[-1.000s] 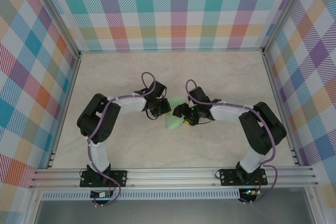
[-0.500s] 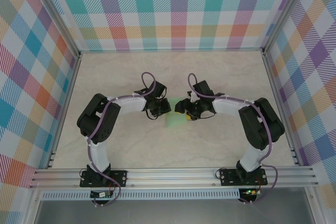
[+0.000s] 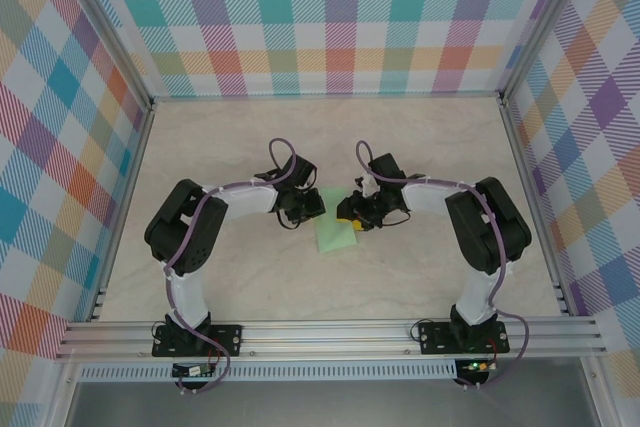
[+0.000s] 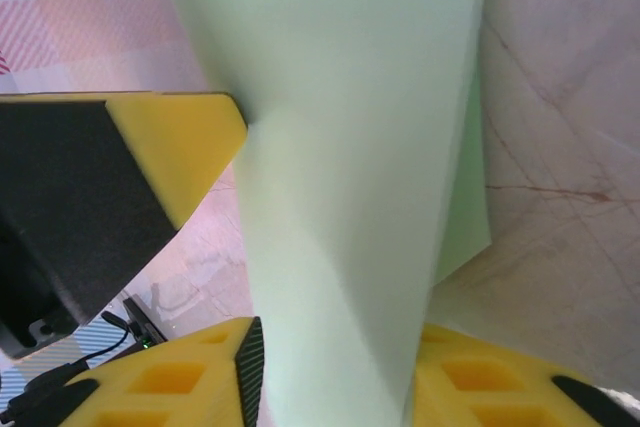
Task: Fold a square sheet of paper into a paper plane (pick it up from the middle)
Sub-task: Third fold the triangle at the center of the table.
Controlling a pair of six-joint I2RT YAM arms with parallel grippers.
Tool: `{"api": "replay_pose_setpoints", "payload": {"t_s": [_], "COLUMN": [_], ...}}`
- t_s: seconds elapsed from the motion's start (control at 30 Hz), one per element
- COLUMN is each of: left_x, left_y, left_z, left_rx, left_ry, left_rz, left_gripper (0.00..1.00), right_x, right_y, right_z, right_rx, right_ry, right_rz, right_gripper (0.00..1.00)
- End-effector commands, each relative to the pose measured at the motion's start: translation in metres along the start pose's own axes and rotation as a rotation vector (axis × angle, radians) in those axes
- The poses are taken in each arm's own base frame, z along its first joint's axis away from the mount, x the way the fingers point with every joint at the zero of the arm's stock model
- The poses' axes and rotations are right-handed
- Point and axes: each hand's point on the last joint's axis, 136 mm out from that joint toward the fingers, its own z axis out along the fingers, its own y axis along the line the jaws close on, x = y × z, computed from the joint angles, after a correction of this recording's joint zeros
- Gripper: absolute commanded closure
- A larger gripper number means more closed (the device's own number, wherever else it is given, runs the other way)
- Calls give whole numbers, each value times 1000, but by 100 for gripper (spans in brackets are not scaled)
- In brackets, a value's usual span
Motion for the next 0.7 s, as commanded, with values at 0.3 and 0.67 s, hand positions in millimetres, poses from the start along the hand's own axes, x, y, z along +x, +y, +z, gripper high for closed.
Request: {"api": "replay_pose_setpoints", "payload": {"t_s": [0.3,0.67], "left_x": [2,39], "left_y": [-28,-24], "left_z": [-60,-52], "left_rx": [108,116], "left_ry": [-58,-33], "left_rz": [73,35], "left_gripper": [74,75], "right_x": [2,13], "right_y": [-5,-1], "right_z": [7,12], "right_rx": [-30,-32], "right_ry": [12,-51], "right_rz": [62,172], "right_gripper": [86,89]}}
